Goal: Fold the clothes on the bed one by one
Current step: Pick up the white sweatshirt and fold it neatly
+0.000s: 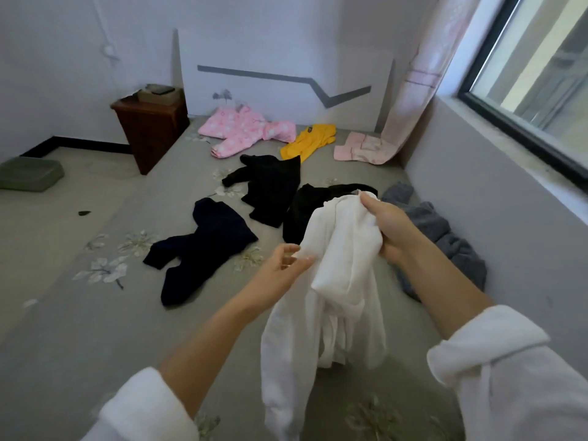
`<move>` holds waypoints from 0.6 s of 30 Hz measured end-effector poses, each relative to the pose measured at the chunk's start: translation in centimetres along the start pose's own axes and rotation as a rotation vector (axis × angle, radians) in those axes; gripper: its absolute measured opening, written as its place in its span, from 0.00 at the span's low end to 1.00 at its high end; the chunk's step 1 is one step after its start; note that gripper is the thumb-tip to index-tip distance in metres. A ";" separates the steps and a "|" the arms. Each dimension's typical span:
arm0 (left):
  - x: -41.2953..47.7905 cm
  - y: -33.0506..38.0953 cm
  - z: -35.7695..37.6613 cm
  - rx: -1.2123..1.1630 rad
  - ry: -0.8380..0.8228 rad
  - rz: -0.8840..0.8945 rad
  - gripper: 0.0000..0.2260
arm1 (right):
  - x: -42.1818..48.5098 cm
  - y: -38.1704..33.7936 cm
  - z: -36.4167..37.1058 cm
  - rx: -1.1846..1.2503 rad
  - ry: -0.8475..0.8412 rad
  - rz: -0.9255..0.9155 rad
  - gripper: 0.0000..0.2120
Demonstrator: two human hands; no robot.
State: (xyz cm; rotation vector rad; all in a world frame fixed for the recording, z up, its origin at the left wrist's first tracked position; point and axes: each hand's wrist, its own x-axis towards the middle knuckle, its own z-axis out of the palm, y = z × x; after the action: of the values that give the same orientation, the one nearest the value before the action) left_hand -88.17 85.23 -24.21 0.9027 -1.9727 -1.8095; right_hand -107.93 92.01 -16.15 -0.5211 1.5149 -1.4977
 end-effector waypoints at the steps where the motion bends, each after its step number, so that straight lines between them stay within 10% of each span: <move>1: 0.3 0.2 0.3 0.023 0.032 0.023 0.31 | -0.2 0.2 -0.2 0.032 -0.024 0.004 0.16; 6: 2.1 2.1 1.4 0.123 0.127 0.132 0.11 | -1.1 -0.2 -2.2 0.048 -0.081 0.019 0.18; 18: 5.4 11.0 -3.8 0.072 0.267 0.291 0.16 | -0.9 -0.4 -6.4 -0.312 0.201 -0.145 0.18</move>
State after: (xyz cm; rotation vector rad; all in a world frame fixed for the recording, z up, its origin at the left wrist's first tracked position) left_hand -92.44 78.87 -13.94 0.7832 -1.8946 -1.3901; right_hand -112.82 96.18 -16.55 -0.6913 1.9202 -1.4645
